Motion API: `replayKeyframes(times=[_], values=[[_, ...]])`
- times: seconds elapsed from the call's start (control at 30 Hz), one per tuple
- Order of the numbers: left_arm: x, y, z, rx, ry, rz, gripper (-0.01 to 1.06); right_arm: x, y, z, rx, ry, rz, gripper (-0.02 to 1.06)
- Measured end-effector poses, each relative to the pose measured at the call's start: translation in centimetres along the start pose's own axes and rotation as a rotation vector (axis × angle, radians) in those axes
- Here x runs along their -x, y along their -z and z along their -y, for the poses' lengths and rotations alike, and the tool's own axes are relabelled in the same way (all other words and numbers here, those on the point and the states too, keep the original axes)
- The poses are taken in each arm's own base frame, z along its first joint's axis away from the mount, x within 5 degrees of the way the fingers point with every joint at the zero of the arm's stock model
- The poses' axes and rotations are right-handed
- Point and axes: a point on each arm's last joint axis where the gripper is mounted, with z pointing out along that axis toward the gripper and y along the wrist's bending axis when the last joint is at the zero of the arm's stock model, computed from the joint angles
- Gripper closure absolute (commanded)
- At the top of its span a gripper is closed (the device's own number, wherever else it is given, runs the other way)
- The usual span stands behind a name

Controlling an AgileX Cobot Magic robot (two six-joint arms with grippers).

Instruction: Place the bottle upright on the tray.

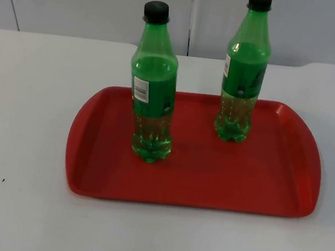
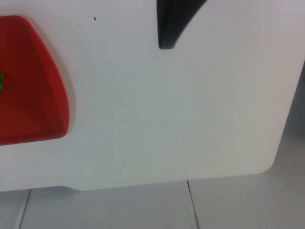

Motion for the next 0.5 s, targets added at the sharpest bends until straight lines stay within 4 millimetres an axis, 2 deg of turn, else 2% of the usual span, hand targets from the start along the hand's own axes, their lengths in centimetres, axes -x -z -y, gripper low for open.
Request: replayKeyframes(times=[0.07, 0.17, 0.2, 0.37, 0.5], values=[[-0.1, 0.2, 0.1, -0.011, -0.026, 0.005, 0.0, -0.1, 0.0, -0.2, 0.02, 0.008, -0.007, -0.01], [-0.6, 1.9, 0.9, -0.073, -0.057, 0.069, 0.0, -0.3, 0.4, -1.0, 0.108, 0.046, -0.025, -0.01], [-0.6, 1.9, 0.9, -0.073, -0.057, 0.069, 0.0, -0.3, 0.4, -1.0, 0.108, 0.046, -0.025, -0.01], [-2.0, 4.8, 1.4, -0.098, -0.074, 0.151, 0.0, -0.2, 2.8, -1.6, 0.18, 0.093, 0.061, -0.01], [-2.8, 5.6, 1.6, -0.106, -0.079, 0.153, 0.0, -0.4, 4.6, -1.6, 0.191, 0.109, 0.103, -0.01]])
